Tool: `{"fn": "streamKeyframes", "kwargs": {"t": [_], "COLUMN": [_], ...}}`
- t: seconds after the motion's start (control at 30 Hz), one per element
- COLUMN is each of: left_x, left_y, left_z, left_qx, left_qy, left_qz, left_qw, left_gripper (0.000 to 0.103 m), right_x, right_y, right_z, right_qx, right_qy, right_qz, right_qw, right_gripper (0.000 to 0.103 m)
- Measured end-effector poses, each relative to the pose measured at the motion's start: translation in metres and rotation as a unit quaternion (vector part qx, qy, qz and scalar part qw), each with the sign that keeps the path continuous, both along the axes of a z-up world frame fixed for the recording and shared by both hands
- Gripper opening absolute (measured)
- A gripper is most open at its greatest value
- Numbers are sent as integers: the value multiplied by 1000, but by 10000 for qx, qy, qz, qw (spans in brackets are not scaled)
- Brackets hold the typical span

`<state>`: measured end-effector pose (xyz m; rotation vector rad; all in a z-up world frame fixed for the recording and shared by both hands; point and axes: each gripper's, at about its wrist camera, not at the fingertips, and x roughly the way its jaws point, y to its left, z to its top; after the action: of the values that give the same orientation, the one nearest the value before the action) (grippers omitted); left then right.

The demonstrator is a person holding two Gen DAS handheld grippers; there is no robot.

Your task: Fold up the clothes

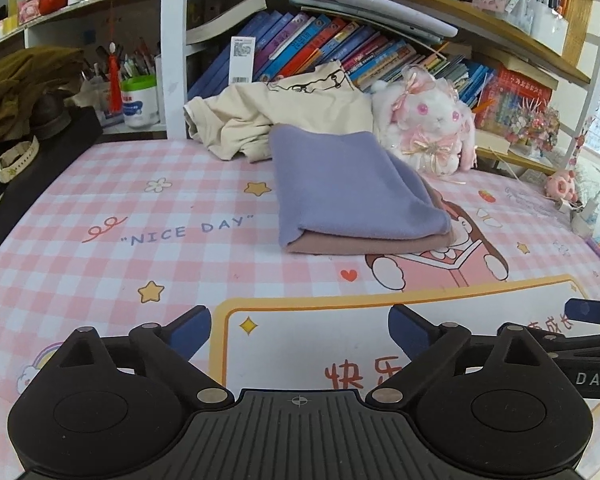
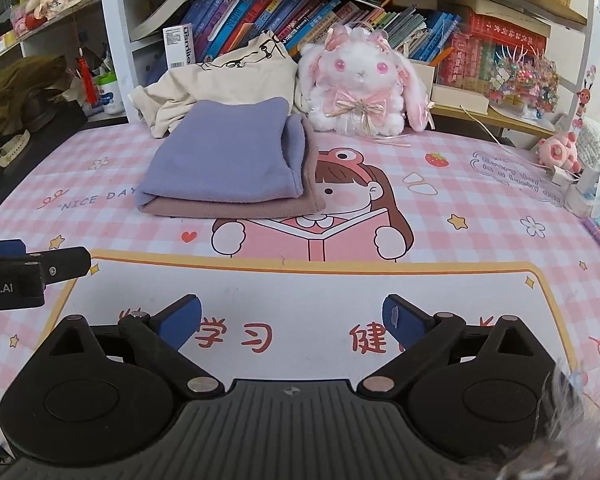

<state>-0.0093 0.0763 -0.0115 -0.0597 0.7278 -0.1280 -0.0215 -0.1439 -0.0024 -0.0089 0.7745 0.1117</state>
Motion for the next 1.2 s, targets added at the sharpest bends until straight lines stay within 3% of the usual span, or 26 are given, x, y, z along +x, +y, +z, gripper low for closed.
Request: {"fn": "streamKeyframes", "kwargs": {"t": [1.2], "left_x": [3], "left_y": [0], "left_z": [-2], "left_qx": [28], "left_qy": [125], "left_qz": [61], "left_qw": [9999], "left_gripper": [101], "right_x": [4], "right_y": [0], "right_z": [-4], "right_qx": [-60], "right_qy": [76], "right_qz": [17], "right_qw": [10000], "right_gripper": [102]}}
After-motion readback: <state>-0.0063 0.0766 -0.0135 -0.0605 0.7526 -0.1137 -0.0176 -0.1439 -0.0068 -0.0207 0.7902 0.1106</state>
